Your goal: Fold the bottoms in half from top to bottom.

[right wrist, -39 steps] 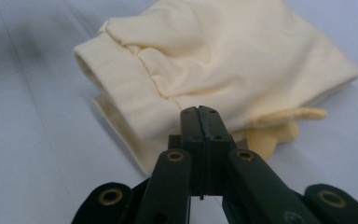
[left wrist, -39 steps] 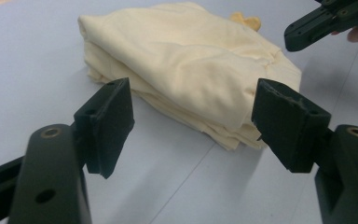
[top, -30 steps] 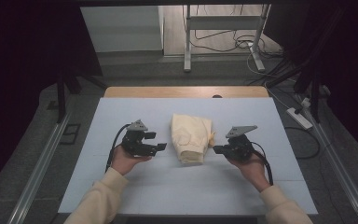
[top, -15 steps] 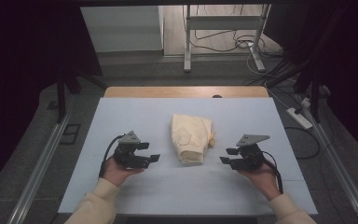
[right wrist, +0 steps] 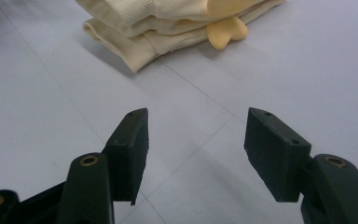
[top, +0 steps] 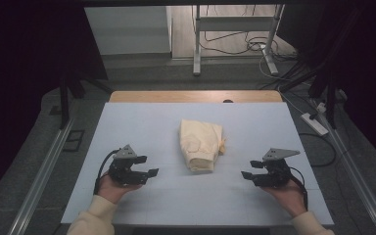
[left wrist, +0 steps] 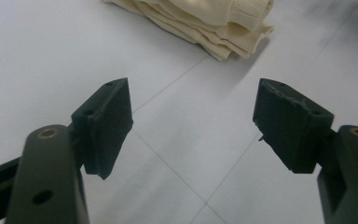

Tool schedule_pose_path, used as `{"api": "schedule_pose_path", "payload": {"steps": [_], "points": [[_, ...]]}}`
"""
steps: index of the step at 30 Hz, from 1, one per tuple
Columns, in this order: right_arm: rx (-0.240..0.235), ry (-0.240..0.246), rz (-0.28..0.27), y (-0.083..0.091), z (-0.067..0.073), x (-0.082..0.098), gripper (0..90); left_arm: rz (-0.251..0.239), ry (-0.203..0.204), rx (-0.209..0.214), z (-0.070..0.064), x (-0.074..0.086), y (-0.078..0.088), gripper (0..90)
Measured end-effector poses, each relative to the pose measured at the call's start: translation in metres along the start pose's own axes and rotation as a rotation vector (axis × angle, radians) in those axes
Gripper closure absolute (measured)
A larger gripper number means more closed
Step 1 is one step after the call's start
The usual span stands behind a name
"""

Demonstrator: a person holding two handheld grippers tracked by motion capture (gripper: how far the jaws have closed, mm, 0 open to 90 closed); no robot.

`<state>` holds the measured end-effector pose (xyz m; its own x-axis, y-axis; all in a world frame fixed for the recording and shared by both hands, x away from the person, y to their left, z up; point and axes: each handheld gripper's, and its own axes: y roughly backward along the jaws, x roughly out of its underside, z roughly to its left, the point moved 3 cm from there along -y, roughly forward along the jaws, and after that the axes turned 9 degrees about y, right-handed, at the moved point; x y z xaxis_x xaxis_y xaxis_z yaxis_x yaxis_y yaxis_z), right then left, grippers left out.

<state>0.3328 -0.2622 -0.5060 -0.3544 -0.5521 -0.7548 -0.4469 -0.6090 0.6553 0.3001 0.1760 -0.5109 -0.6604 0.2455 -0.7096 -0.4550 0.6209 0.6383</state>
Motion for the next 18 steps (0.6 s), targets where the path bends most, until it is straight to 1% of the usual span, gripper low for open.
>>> {"api": "schedule_pose_path", "payload": {"steps": [2,6,10,18], "points": [[0.009,0.003,0.005,0.0025,-0.0007,0.0031,39.5,0.000,0.002,-0.001,0.0003,0.0014,0.0018,27.6],[0.018,-0.009,-0.001,0.0062,-0.0023,0.0072,38.6,-0.001,0.003,-0.002,0.0008,0.0031,0.0035,27.6],[0.024,-0.014,-0.016,0.0089,-0.0035,0.0079,38.6,-0.004,0.004,-0.001,0.0014,0.0034,0.0039,27.6],[0.024,-0.006,-0.016,0.0083,-0.0023,0.0078,37.5,0.002,0.002,0.002,0.0006,0.0034,0.0035,27.5]]}}
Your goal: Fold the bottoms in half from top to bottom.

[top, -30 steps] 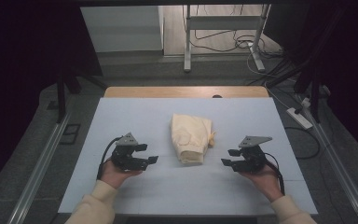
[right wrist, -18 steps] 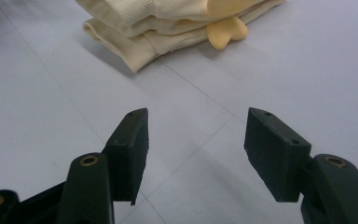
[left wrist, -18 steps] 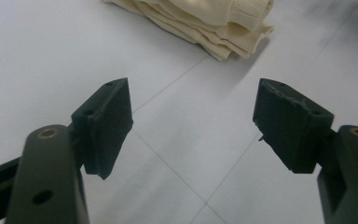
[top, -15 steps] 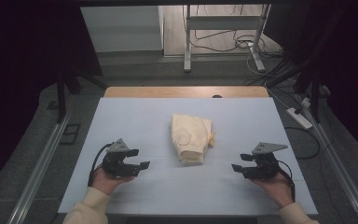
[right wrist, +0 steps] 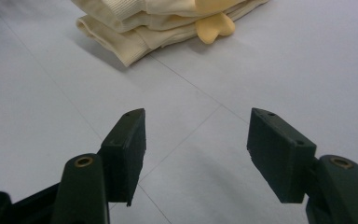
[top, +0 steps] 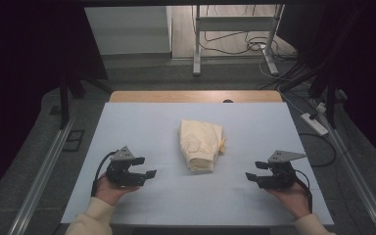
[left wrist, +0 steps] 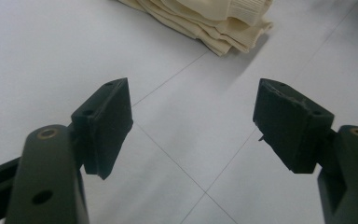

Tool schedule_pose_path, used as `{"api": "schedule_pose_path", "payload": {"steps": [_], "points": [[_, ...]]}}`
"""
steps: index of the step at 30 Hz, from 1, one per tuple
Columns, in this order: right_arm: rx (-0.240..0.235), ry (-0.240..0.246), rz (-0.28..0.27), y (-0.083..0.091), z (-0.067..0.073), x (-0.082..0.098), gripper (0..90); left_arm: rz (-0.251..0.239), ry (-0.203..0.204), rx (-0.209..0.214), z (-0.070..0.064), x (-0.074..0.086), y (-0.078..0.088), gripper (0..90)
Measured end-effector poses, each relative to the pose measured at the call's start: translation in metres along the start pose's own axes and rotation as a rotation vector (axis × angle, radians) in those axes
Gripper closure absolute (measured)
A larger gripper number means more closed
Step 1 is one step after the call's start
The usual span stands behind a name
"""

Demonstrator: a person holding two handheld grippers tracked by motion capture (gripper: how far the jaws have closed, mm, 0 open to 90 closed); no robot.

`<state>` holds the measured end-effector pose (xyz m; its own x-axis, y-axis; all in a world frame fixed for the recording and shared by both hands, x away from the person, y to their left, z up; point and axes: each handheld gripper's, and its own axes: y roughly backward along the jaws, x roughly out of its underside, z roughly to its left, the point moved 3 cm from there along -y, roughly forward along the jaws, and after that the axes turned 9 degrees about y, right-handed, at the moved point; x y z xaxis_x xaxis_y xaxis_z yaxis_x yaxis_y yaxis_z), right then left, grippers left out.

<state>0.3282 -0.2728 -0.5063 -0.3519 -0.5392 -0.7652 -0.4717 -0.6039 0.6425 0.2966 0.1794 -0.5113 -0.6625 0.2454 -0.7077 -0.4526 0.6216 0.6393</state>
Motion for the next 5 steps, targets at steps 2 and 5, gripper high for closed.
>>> {"api": "schedule_pose_path", "payload": {"steps": [2,5], "points": [[0.000,0.000,0.001,0.0002,-0.0001,0.0000,37.4,0.000,0.001,0.000,0.0000,0.0001,0.0000,27.4],[0.001,0.000,0.000,0.0000,-0.0002,0.0000,37.2,-0.001,0.002,0.001,-0.0002,-0.0001,0.0003,27.4]]}}
